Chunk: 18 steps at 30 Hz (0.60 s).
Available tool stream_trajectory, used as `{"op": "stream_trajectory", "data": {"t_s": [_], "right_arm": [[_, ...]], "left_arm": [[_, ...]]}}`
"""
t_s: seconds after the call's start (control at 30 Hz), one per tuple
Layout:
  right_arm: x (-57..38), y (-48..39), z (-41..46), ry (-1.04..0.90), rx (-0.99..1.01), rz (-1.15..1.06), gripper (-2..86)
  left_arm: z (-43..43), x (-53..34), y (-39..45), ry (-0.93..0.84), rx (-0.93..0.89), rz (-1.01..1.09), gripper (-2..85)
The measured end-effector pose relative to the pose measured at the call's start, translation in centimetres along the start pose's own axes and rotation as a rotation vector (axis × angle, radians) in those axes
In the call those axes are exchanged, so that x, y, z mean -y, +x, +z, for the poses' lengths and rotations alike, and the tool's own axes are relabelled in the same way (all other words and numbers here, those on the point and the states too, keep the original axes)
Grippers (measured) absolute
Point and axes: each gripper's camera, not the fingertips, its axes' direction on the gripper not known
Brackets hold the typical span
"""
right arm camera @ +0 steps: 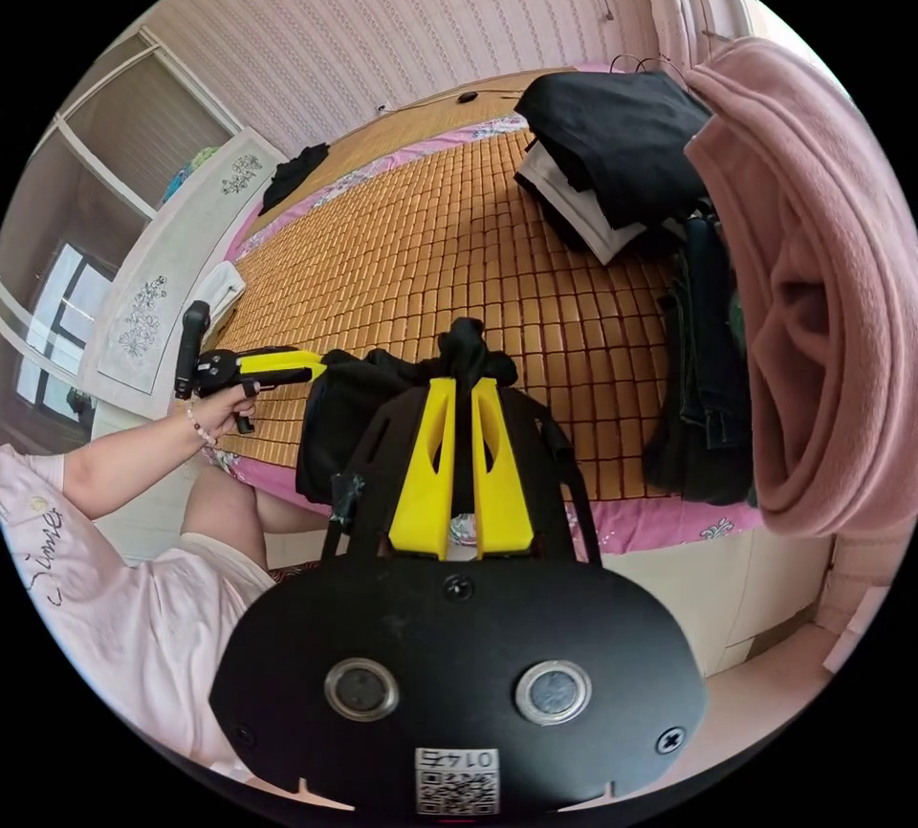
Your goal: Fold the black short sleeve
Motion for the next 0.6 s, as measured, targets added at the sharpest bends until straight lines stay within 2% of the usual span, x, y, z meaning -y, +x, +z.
{"op": "stream_trajectory", "data": {"t_s": [0.07,0.13,0.23,0.3,0.37,0.43,0.53,0.6], "right_arm": [[-0.6,0.8,-0.1,-0.002,0.004,0.016,1.6],[-0.9,1.2,-0.2,-0.007,-0.002,0.015,1.5],[-1.5,1.5,-0.4,-0.011,-0.009,0.012,1.4],[-1.9,1.7,-0.7,-0.009,-0.002,0.016,1.4],[-2.4,1.9,-1.1,-0.003,0.01,0.021,1.4],[-2.9,2.0,-1.6,0.003,0.019,0.02,1.4],[-3.8,1.8,-3.0,0.032,0.043,-0.004,1.4],[-4.4,1.5,-4.1,0.063,0.049,-0.024,1.5]], "left_arm": [[0.8,1.0,0.4,-0.051,-0.004,0.025,8.3],[0.5,1.5,1.1,-0.013,0.02,0.062,9.3],[0.8,2.5,2.3,-0.05,0.027,0.109,8.9],[0.6,2.8,3.4,-0.048,0.062,0.13,7.5],[0.4,3.2,3.9,-0.066,0.02,0.147,0.6],[0.0,3.3,4.3,-0.066,0.031,0.142,-0.4],[-1.7,2.6,4.6,-0.002,0.025,0.141,-0.8],[-4.8,1.5,4.8,0.112,0.013,0.13,-0.9]]}}
